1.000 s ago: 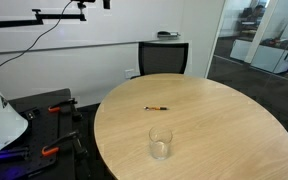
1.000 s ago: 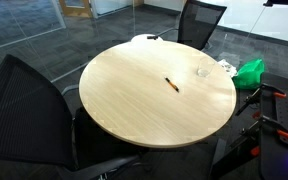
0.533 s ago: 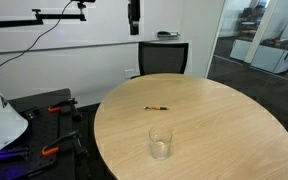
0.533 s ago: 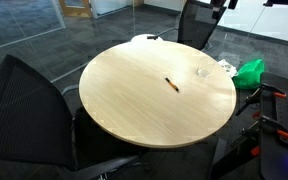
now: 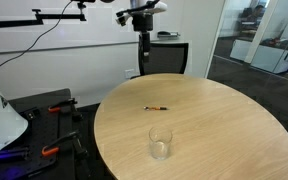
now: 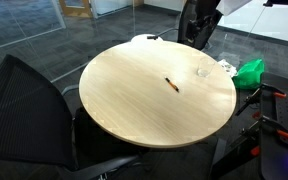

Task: Put the pen in the cup[

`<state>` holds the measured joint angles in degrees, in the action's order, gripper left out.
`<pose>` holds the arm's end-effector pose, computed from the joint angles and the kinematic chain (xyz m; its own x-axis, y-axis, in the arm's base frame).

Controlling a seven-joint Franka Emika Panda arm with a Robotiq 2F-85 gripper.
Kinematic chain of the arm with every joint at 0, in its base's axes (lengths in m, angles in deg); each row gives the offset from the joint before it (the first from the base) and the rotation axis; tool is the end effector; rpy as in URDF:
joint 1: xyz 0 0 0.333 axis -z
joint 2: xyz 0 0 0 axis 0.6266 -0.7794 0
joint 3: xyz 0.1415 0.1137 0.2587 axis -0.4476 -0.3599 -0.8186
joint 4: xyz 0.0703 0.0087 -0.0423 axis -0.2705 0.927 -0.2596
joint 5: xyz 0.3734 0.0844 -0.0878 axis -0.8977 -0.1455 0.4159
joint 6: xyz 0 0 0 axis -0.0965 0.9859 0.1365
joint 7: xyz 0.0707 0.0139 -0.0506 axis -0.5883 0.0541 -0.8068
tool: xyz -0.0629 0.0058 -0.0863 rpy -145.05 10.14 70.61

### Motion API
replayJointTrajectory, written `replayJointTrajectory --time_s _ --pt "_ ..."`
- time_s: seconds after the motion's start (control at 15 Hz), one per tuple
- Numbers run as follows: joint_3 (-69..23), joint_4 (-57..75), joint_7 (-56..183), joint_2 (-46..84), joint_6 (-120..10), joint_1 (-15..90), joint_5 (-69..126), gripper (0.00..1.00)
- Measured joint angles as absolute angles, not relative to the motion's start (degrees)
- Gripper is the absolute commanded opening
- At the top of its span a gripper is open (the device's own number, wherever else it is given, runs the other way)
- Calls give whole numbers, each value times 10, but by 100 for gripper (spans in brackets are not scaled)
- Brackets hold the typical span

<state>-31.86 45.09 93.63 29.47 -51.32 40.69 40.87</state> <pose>0.5275 0.0220 0.3200 0.9364 -0.3485 0.0419 -0.3497 -0.9161 0.1961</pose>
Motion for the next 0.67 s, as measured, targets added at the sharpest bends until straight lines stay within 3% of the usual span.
replayJointTrajectory --time_s 0.67 --pt "-297 442 936 266 -543 395 399 100"
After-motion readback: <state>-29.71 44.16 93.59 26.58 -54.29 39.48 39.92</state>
